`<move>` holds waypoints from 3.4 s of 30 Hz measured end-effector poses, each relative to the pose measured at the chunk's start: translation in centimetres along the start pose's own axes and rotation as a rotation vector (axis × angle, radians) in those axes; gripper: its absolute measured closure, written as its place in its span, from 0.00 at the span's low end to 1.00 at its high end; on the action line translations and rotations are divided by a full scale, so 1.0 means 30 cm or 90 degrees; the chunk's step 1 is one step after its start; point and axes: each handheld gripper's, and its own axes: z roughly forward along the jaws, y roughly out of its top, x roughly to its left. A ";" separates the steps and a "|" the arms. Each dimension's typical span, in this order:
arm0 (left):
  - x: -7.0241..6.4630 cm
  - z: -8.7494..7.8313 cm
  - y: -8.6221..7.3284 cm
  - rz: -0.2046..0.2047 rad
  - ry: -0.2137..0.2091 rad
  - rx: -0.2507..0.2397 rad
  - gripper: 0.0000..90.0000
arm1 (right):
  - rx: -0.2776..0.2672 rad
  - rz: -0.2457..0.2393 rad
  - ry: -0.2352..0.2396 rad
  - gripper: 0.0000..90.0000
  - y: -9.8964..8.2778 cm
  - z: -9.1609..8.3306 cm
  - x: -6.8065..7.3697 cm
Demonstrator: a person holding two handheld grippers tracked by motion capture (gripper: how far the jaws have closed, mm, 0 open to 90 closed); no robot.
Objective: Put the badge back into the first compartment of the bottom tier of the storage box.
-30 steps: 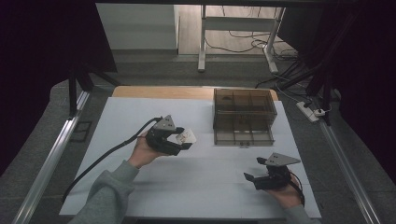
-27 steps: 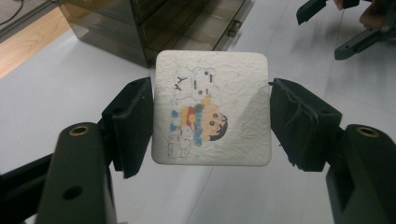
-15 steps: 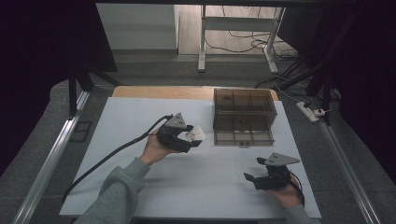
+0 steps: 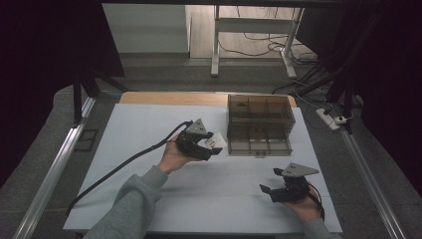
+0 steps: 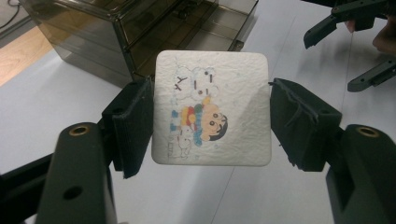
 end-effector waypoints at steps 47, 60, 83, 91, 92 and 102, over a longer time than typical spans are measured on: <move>0.021 0.227 0.111 0.014 0.018 0.043 0.36 | -0.001 -0.002 0.001 0.19 0.000 -0.003 0.000; 0.050 0.292 0.125 0.011 0.009 0.054 0.36 | 0.001 -0.003 0.000 0.19 0.000 0.000 0.002; 0.061 0.381 0.121 0.011 -0.005 0.072 0.36 | 0.009 -0.001 0.002 0.19 -0.004 0.006 -0.001; 0.072 0.387 0.112 -0.020 -0.013 0.095 0.26 | 0.009 -0.002 0.003 0.19 -0.004 0.004 -0.002; 0.070 0.386 0.112 -0.018 -0.016 0.093 0.26 | 0.009 -0.003 0.003 0.19 -0.004 0.004 -0.002; 0.055 0.362 0.115 -0.003 -0.018 0.093 0.28 | 0.009 -0.003 0.002 0.19 -0.005 0.004 -0.002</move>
